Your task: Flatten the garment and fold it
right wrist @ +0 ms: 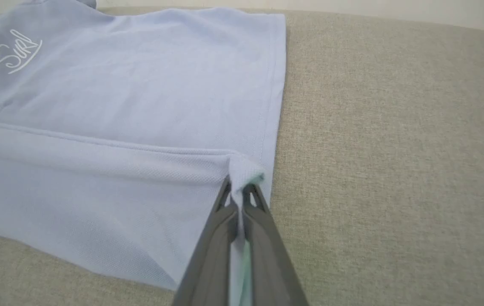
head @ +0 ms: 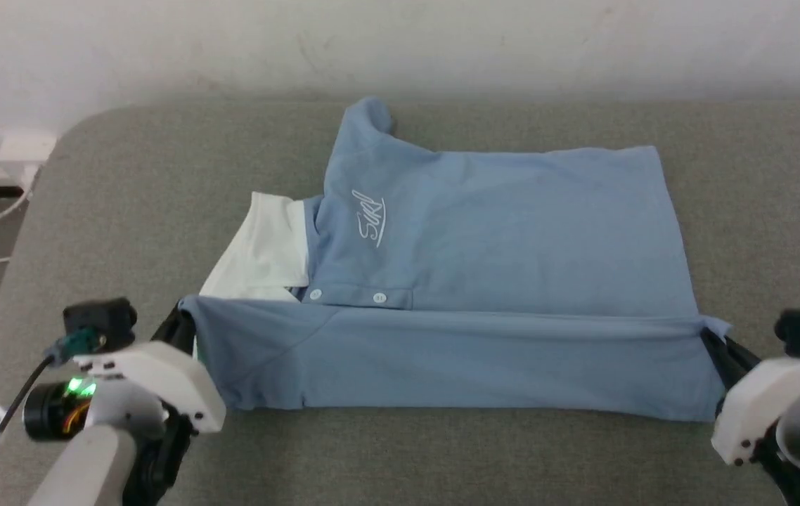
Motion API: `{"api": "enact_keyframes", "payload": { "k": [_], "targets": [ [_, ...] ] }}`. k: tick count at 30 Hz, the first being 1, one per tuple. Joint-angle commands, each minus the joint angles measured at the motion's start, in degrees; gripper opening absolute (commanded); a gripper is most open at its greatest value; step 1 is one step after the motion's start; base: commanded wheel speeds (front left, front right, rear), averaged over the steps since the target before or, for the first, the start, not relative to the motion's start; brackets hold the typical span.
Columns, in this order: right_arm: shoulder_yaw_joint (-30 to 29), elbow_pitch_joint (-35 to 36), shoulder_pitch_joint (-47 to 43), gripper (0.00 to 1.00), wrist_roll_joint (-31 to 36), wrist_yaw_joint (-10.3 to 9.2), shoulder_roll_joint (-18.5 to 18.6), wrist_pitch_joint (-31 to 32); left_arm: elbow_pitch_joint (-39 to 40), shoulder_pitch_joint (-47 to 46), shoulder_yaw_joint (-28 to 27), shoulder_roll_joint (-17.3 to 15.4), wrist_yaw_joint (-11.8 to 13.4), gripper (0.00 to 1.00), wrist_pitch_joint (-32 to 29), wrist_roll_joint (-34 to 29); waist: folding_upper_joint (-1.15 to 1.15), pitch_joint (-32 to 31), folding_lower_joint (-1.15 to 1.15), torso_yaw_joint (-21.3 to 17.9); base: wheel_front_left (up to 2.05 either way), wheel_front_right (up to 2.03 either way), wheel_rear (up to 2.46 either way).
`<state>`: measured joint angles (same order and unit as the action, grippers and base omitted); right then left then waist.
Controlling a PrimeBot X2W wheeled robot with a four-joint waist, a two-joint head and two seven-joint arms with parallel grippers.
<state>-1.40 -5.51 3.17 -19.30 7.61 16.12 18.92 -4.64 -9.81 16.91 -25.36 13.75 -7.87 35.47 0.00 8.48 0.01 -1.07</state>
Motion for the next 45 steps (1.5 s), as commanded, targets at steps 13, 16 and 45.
{"api": "enact_keyframes", "payload": {
  "k": [13, 16, 45],
  "targets": [
    [7.4, -18.9, 15.0, 0.53, -1.7, -0.12, 1.7, -5.4, -20.8, -14.2, 3.9, 5.9, -6.1, 0.95, 2.9, -0.5, 0.00, 6.2, -0.01, -0.8, 0.00, 0.00, 0.00],
    [9.0, -22.1, 16.1, 1.00, -1.8, -0.12, 1.6, -7.8, -23.7, -15.0, 3.9, 6.6, -6.7, 1.00, 4.6, -0.3, 0.00, 5.9, -0.01, -0.9, 0.00, 0.00, 0.00],
    [-0.4, 7.8, -3.1, 1.00, 6.8, -0.12, -9.2, -24.1, -2.3, -1.8, 2.5, -9.1, -5.2, 1.00, -25.0, 10.8, 0.00, -2.3, -0.01, -6.6, 0.00, 0.00, 0.00]
  ]
}}
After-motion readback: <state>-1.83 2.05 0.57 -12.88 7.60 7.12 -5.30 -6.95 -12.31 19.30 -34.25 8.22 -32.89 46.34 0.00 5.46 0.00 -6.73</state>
